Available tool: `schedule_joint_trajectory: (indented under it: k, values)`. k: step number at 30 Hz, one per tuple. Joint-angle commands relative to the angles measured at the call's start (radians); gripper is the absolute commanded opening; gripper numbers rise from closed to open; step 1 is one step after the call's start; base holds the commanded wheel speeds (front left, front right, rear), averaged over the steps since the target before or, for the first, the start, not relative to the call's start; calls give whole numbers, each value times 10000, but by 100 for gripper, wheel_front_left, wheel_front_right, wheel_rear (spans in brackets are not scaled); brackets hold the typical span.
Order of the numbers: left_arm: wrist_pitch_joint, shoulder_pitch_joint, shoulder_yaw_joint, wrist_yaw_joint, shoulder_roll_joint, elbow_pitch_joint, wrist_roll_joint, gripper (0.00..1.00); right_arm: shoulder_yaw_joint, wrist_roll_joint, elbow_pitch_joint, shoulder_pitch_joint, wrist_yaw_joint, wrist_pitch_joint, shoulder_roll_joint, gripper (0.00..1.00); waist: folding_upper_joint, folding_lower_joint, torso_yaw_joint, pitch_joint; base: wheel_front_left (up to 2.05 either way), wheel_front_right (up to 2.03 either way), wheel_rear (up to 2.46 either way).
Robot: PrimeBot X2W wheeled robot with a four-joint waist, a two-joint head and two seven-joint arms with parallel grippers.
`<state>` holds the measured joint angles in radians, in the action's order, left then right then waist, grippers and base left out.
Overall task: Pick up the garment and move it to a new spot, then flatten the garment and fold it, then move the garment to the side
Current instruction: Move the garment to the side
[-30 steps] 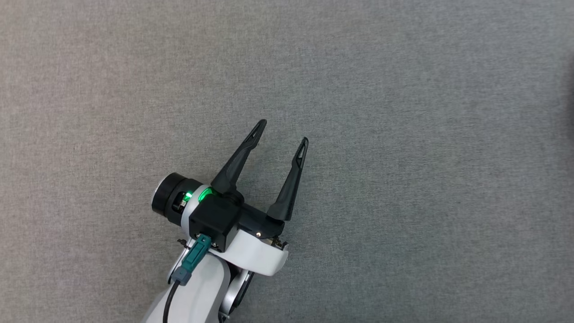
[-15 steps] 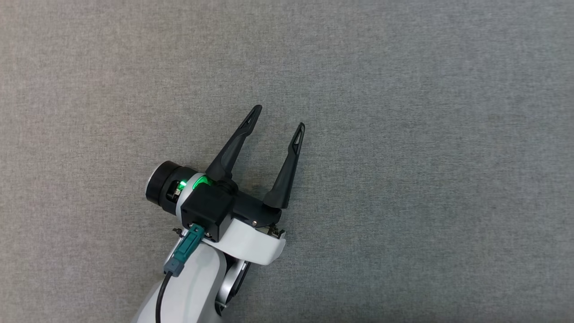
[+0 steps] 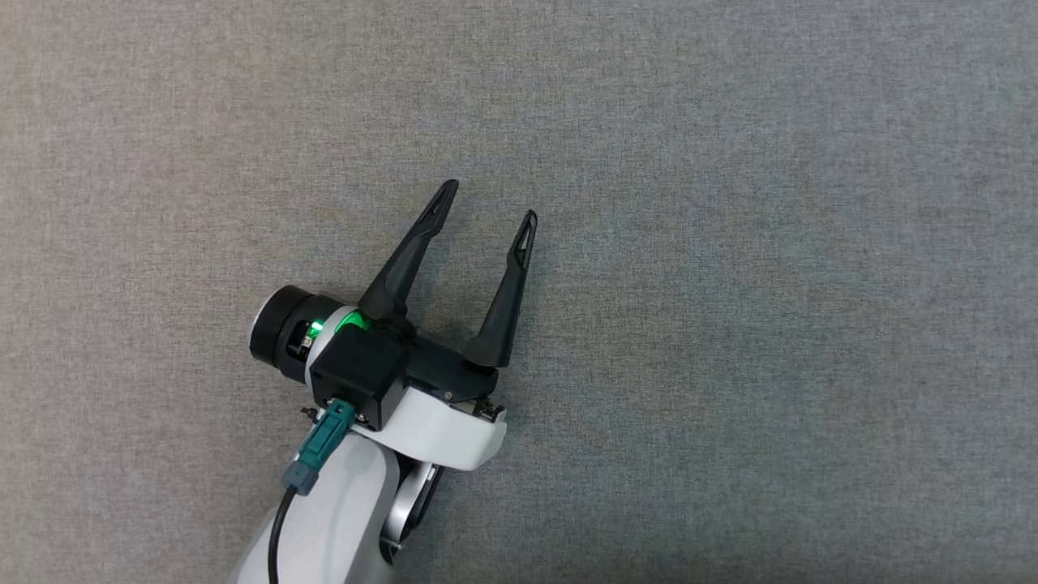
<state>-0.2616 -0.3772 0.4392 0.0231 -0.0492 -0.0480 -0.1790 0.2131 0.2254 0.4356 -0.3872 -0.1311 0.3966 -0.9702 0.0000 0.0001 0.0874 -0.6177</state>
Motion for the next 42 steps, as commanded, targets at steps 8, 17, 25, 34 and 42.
schedule_joint_trajectory:
  k: [8, 17, 25, 34, 42]
  values:
    - [-42, -23, -135, -28, -37, -62, 43, 100, 293, -470, 149, -167, 8, -92, 259, 100, 0, -1, 0, 124, 0, 0, 0]
    - [-42, 232, -121, -5, -37, -153, -3, 100, 29, -503, -293, -435, 8, -519, 407, 100, 0, -1, -84, 774, 0, 0, 0]
    - [-42, 547, -297, 78, -40, -130, 65, 100, -526, 225, -1332, -1299, 8, -1456, 1775, 100, 0, -1, -173, 1887, 0, 0, 0]
    - [-42, 1298, -1034, 186, -37, -91, 327, 100, -1782, 999, -2407, -1168, 8, -3534, 4132, 100, 0, -1, -332, 3259, 0, 0, 0]
    - [-42, 2043, -1925, 181, -34, 127, 520, 100, -1982, 1350, -3181, -340, 6, -5308, 6059, 100, 0, -1, -262, 4213, 0, 0, 0]
